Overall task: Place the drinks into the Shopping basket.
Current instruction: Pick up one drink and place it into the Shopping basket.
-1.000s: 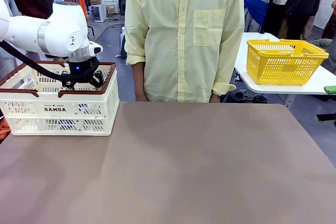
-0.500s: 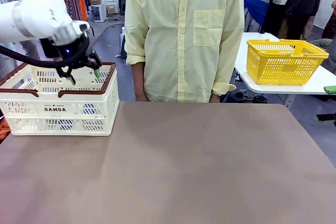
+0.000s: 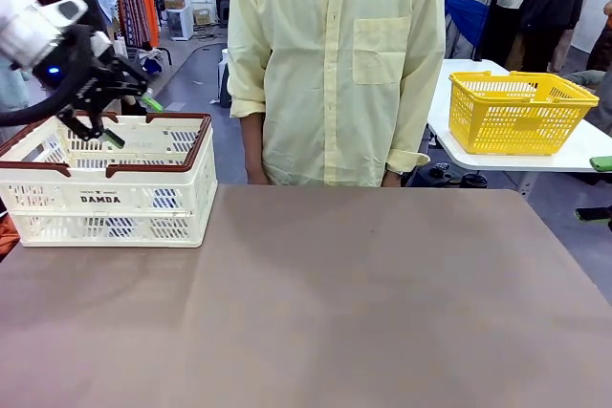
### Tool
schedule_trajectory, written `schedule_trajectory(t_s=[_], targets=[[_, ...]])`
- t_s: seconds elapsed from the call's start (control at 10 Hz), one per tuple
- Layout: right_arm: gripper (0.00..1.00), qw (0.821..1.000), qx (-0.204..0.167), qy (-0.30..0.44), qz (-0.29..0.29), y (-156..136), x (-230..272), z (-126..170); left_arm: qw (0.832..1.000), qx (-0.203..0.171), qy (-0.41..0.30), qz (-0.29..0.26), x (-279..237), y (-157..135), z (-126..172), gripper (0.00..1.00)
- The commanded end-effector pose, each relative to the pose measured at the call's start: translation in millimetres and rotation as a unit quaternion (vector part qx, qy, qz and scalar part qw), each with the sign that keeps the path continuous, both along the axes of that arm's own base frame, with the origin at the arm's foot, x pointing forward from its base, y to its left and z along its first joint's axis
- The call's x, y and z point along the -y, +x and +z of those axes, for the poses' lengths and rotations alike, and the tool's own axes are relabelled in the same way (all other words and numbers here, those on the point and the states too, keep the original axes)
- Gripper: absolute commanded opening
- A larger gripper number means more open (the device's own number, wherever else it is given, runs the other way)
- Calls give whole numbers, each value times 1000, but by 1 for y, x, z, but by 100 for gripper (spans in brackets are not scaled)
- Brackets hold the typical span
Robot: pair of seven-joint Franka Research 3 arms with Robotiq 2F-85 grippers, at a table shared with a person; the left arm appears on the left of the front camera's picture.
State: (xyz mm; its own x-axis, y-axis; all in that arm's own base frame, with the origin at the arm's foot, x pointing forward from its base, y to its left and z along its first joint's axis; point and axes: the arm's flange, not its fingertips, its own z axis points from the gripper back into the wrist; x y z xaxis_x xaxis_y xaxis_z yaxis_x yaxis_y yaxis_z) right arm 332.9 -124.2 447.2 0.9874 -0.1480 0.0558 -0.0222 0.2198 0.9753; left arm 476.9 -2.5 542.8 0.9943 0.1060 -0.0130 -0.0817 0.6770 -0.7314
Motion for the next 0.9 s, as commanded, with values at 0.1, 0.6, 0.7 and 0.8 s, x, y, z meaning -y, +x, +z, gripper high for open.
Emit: schedule_trajectory(t_s=[0.1, 0.6, 0.7, 0.8], targets=[[100, 1000, -9, 0, -3, -1, -1, 5, 981, -25, -186, -38, -96, -63, -82, 100], [100, 1000, -9, 0, -3, -1, -1, 5, 969, -8, -246, -23, -135, -107, -127, 100], [100, 1000, -9, 0, -3, -1, -1, 5, 969, -8, -246, -23, -135, -107, -127, 100], [100, 1000, -9, 0, -3, -1, -1, 5, 969, -8, -246, -23, -135, -107, -127, 100]])
